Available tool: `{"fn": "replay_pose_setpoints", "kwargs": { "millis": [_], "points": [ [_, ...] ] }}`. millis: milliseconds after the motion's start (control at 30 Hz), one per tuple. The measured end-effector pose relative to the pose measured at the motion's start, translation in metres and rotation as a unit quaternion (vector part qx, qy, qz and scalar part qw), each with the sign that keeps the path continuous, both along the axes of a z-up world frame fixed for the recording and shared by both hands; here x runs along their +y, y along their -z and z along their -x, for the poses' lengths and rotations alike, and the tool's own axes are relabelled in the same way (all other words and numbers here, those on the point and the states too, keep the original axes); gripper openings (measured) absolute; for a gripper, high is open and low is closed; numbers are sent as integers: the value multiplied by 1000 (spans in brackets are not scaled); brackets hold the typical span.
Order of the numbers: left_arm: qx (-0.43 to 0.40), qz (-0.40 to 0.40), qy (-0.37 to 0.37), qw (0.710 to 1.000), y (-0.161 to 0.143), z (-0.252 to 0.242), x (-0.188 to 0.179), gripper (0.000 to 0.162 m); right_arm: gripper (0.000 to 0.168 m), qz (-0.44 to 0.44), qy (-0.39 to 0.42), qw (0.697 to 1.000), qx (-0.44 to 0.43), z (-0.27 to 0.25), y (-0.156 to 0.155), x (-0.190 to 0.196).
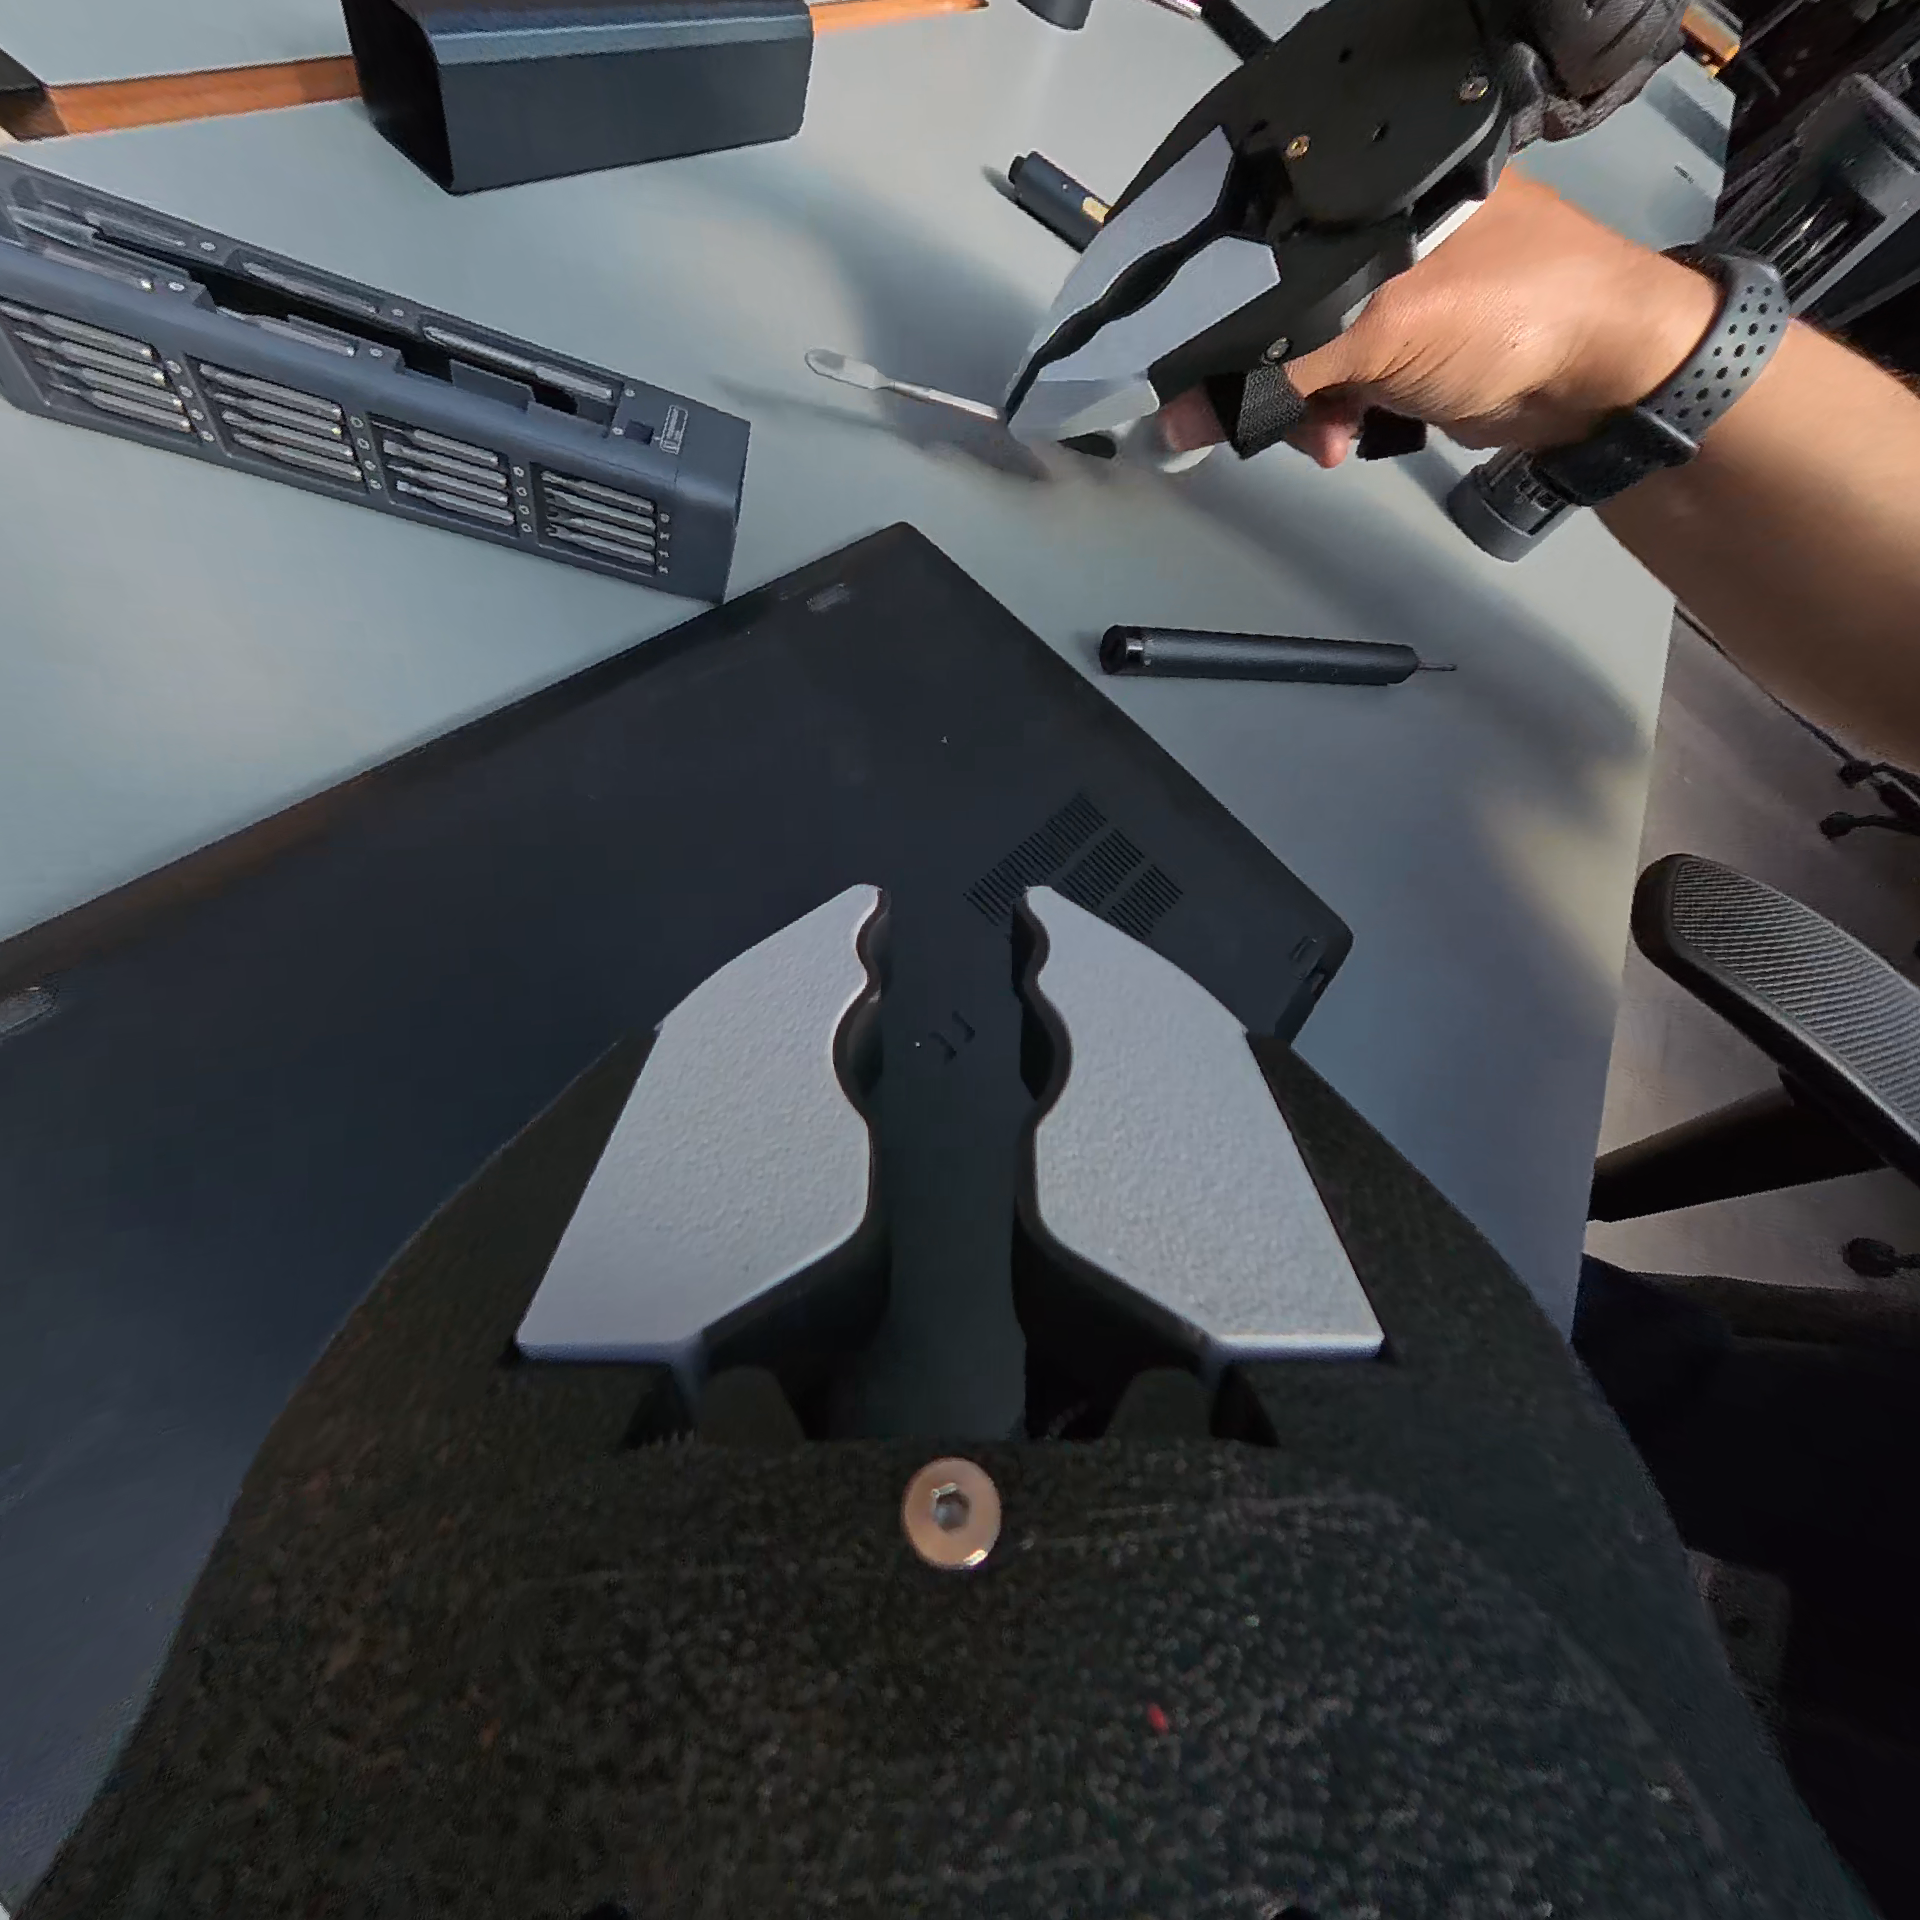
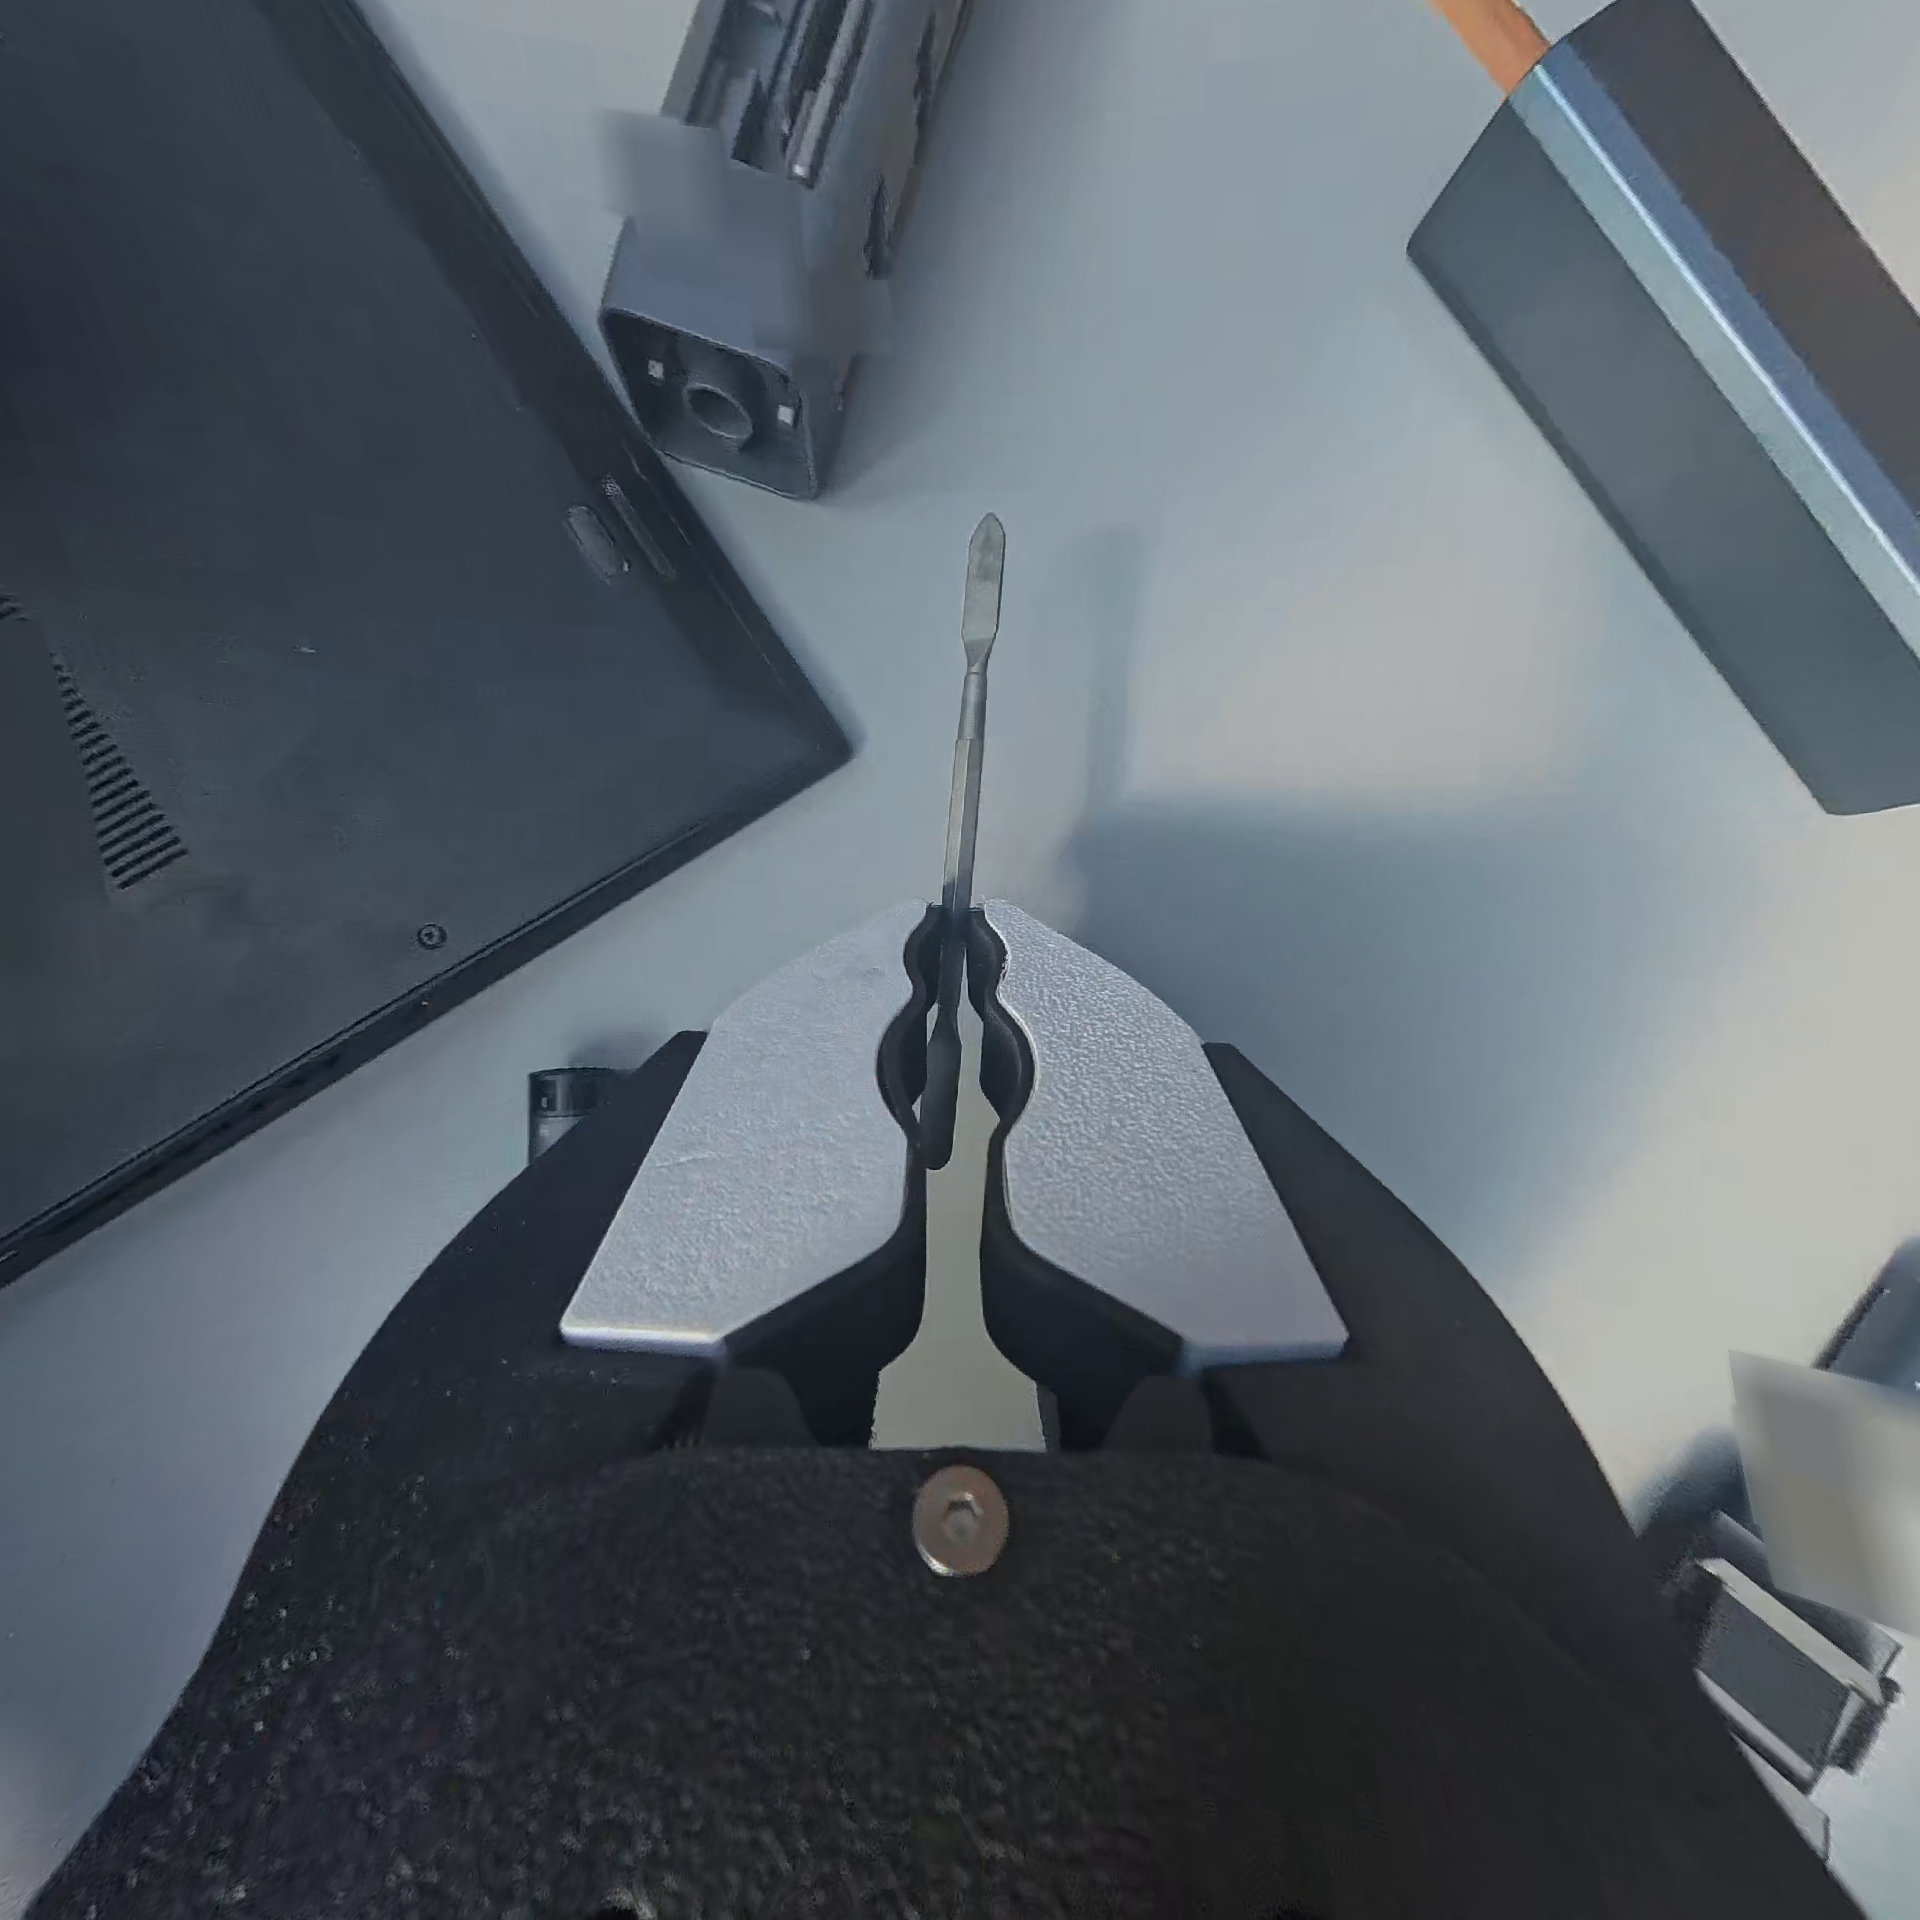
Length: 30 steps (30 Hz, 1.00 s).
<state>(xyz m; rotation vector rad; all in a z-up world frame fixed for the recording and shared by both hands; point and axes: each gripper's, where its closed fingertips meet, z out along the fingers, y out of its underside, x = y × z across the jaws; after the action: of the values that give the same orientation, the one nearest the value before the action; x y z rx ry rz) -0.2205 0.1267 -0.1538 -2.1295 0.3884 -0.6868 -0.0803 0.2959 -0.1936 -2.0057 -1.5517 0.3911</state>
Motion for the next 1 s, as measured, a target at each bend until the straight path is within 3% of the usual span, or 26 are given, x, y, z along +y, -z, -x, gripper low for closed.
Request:
{"fn": "replay_pose_setpoints", "kwargs": {
  "millis": [200, 367, 467, 567, 800, 900, 1000],
  "points": [
    [-55, -6, 45, 997, -26, -51, 7, 23, 4, 46, -54, 989, 129, 27, -60, -105],
    [-101, -2, 67, 993, -45, -77, -7, 22, 4, 16, -73, 982, 172, 41, -79, -178],
    [-131, 14, 67, 989, -46, -84, -18, 19, 4, 22, -72, 981, 181, 45, -76, -207],
    [-161, 22, 78, 984, -49, -92, -31, 4, 4, 6, -66, 984, 166, 47, -68, -222],
    [-153, 50, 116, 980, -47, -97, -60, 3, 5, 37, -59, 981, 181, 45, -64, -249],
    [-152, 56, 152, 975, -51, -105, -78, 3, 15, 62, -63, 979, 185, 45, -60, -271],
    [-159, 69, 188, 967, -50, -113, -100, 3, 6, 69, -75, 978, 183, 39, -54, -294]
  ]
}}
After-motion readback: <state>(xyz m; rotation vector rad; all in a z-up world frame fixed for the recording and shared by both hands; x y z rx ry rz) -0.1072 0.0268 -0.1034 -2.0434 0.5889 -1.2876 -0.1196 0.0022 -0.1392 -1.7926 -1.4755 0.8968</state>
